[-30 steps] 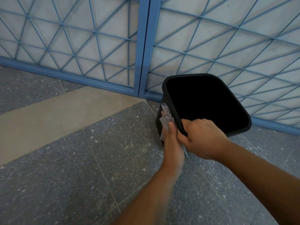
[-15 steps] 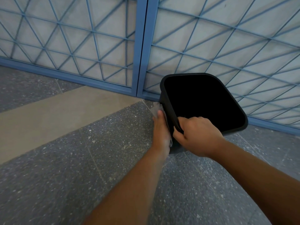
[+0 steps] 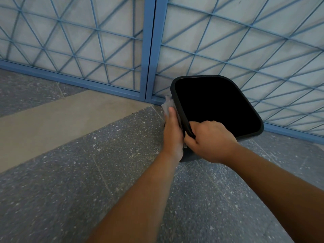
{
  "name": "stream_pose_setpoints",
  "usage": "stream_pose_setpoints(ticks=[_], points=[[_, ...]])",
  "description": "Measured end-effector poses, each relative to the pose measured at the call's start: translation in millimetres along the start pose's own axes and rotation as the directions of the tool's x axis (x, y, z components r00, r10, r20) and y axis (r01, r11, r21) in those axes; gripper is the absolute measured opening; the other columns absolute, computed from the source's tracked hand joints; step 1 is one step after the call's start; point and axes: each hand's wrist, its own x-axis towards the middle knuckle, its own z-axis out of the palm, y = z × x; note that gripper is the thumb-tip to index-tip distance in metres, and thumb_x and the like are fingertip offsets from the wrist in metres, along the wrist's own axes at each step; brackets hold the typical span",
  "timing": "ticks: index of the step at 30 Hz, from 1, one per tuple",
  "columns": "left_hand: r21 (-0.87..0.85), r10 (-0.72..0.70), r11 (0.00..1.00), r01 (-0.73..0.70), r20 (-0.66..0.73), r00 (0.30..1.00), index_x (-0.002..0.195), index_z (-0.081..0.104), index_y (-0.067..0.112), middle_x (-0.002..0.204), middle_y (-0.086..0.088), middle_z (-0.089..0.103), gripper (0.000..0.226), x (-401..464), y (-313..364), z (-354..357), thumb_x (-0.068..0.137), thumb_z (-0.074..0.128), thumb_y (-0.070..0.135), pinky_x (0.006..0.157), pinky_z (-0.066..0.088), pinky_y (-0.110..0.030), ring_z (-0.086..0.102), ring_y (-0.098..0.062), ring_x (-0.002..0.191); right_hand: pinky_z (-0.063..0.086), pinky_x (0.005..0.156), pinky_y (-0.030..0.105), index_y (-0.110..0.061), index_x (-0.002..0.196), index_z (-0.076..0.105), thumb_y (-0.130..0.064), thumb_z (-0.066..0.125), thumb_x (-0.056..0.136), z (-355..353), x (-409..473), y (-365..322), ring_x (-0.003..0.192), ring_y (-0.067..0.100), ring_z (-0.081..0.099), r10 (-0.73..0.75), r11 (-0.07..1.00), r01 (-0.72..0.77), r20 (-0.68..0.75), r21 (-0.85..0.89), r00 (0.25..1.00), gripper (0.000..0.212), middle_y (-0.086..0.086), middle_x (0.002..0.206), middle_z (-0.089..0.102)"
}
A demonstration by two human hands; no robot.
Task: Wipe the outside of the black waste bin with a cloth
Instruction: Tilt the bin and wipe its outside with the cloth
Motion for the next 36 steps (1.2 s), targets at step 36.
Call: stream_pose_setpoints(ticks=[36], points=[[0.001,0.000,1.000,0.000,0.087,0.996,0.148,0.051,0.015,0.139,-0.014,0.064,0.061,-5,-9,-5,0.108,0.025,0.053,0.115,0.043,-0.047,0.059,-0.025,0.132,0.038,0.054,0.033,-0.020,0.072,0.045,-0.040,0.045,0.090,-1,2,3,0.055,0.017,0.049,0.019,1.000,-0.019,0.015,0.020,1.000,0.027,-0.002,0.059,0.050]])
